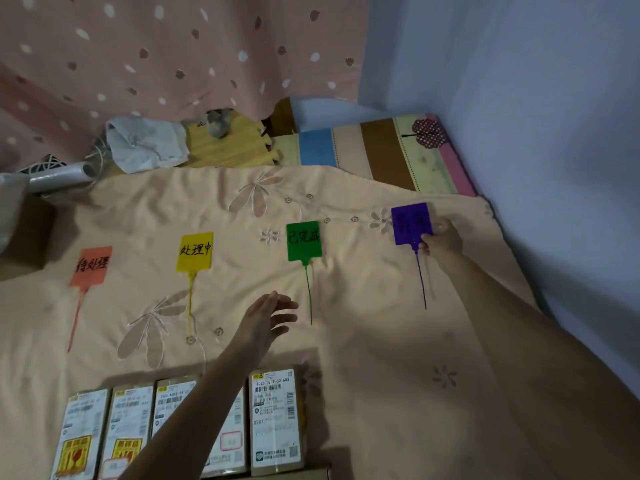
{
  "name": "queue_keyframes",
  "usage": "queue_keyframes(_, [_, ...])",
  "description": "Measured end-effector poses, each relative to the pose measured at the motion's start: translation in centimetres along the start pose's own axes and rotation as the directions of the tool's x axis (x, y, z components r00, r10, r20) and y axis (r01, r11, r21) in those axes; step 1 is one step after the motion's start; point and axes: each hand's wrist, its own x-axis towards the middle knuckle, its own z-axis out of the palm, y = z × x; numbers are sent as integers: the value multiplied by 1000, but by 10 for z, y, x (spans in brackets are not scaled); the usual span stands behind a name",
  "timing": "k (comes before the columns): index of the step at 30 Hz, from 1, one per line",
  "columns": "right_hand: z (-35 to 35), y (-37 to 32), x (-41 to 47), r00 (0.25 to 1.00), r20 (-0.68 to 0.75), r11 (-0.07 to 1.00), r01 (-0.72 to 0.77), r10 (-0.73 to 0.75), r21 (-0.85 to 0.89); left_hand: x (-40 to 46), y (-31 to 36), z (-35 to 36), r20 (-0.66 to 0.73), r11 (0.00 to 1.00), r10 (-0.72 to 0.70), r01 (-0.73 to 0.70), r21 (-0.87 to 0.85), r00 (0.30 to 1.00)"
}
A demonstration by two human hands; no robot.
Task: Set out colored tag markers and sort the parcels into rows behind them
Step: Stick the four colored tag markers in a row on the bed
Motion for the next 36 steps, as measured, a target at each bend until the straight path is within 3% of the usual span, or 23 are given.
queue_keyframes(6, [2, 17, 4, 999, -12, 979, 30, -33, -204, 2, -2, -5, -29, 1000, 2, -3, -8, 1000])
queue_keyframes(11, [-9, 10, -16, 987, -71, 896, 103, -147, -432, -5, 1, 0, -22, 999, 32, -32, 7, 999])
queue_keyframes(16, [-10, 3, -41, 978, -27, 904, 180, -206, -388, -19, 12, -2, -42, 996, 82, -80, 39, 996])
queue_keyframes(22, [3, -11, -106, 958, 175, 919, 272, -229, -285, -40, 37, -29, -130, 971, 205, -186, 150, 970])
queue_keyframes(29, [32, -26, -198, 915, 282, 911, 352, -287, -215, -56, 57, -91, -199, 937, 253, -189, 293, 947])
queue_keyframes(36, [101, -44, -308, 871, 332, 873, 442, -362, -208, -87, 58, -173, -160, 890, 330, -250, 381, 930])
